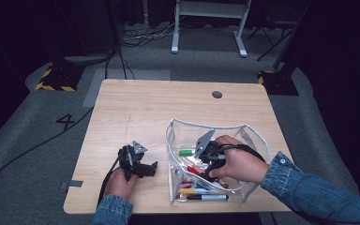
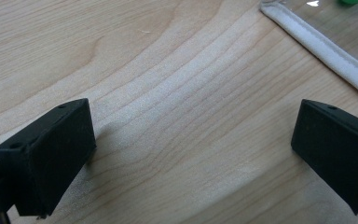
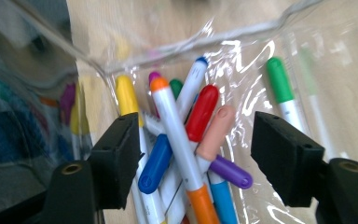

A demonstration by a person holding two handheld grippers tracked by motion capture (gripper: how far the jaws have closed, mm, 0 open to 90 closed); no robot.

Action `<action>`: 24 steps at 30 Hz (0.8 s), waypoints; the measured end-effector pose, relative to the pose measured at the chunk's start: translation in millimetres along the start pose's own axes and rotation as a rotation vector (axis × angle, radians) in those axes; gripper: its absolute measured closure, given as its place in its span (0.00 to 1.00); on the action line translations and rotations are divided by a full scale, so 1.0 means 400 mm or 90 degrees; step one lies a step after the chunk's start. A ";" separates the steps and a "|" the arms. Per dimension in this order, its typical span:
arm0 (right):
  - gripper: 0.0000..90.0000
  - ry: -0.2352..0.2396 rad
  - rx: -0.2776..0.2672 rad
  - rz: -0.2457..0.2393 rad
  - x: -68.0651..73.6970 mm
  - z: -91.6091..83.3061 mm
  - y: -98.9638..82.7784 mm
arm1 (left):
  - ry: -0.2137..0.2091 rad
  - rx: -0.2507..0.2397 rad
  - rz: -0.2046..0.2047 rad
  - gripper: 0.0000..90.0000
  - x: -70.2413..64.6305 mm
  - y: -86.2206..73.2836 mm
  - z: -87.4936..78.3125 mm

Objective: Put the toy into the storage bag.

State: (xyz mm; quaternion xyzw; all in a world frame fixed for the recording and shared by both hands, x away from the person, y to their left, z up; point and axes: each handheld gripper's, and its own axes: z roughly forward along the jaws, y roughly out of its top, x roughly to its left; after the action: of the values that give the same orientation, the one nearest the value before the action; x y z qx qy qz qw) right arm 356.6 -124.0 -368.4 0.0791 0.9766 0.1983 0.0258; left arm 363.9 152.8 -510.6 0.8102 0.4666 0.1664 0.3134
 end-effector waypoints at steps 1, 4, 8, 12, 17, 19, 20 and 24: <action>0.36 -0.005 -0.007 -0.003 -0.002 -0.010 0.000 | -0.001 0.000 0.000 0.00 0.000 0.000 0.000; 0.34 -0.025 -0.043 0.015 -0.007 -0.057 -0.005 | 0.000 0.000 0.000 0.00 0.000 0.000 0.000; 0.33 -0.056 -0.092 0.041 -0.023 -0.124 -0.023 | -0.001 0.000 0.000 0.00 0.000 0.000 0.000; 0.33 -0.097 -0.151 0.096 -0.043 -0.201 -0.062 | 0.000 0.000 0.001 0.00 0.000 0.000 0.000; 0.36 -0.147 -0.206 0.172 -0.068 -0.289 -0.139 | -0.001 -0.001 0.001 0.00 0.000 0.000 0.001; 0.36 -0.169 -0.216 0.196 -0.077 -0.321 -0.180 | -0.001 -0.001 0.001 0.00 0.000 0.000 0.001; 0.36 -0.174 -0.219 0.203 -0.080 -0.330 -0.194 | -0.001 -0.001 0.001 0.00 0.000 0.001 0.001; 0.36 -0.201 -0.231 0.246 -0.092 -0.371 -0.269 | 0.000 -0.001 0.001 0.00 0.000 0.001 0.001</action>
State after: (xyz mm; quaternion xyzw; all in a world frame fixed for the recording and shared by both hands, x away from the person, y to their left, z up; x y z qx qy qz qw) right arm 365.3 -284.6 -273.4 0.2876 0.8759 0.3560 0.1527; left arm 364.4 152.6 -510.7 0.8105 0.4655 0.1671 0.3139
